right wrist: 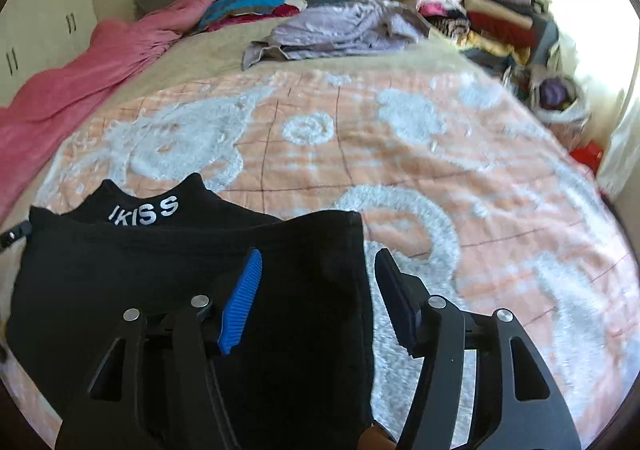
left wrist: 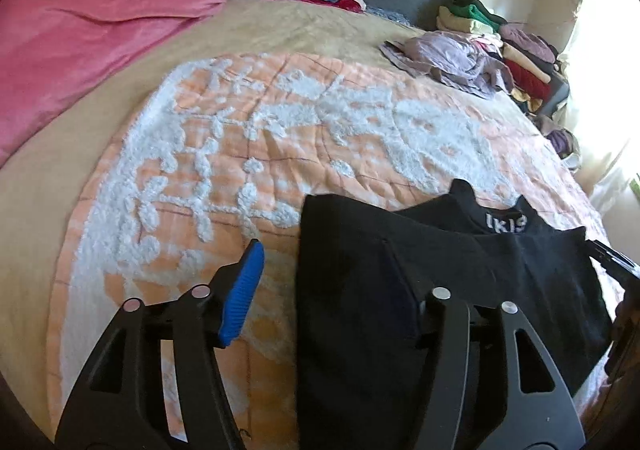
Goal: Fold small clothes
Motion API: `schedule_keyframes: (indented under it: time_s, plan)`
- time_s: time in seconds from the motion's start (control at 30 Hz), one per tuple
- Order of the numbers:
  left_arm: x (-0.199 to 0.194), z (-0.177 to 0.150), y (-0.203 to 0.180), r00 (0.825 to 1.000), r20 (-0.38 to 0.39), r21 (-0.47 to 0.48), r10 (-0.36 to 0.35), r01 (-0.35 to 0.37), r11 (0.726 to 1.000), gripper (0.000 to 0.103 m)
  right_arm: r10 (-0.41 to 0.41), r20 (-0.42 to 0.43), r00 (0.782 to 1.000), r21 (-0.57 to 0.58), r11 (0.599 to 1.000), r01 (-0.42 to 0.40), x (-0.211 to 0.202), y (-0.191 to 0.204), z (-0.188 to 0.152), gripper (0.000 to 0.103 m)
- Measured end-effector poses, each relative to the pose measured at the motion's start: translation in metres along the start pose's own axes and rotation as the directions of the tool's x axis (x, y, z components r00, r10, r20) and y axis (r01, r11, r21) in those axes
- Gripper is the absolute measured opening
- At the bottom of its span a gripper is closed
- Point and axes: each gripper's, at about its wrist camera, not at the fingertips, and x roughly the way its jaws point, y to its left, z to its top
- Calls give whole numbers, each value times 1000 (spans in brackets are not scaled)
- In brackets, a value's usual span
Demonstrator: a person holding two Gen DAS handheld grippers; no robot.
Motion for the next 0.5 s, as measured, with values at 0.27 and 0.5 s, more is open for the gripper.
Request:
schedule_keyframes:
  time_s: [0.27,0.5]
  plan:
    - [13,0,6,999,-21,3,-46,46,999,31,15,-17,1000,43,999,-14,15,-7,-2,22]
    - [-1,5,2,996,27,29,-81,80,996,4,72,110,991,74,994,-80,-17,-15,0,9]
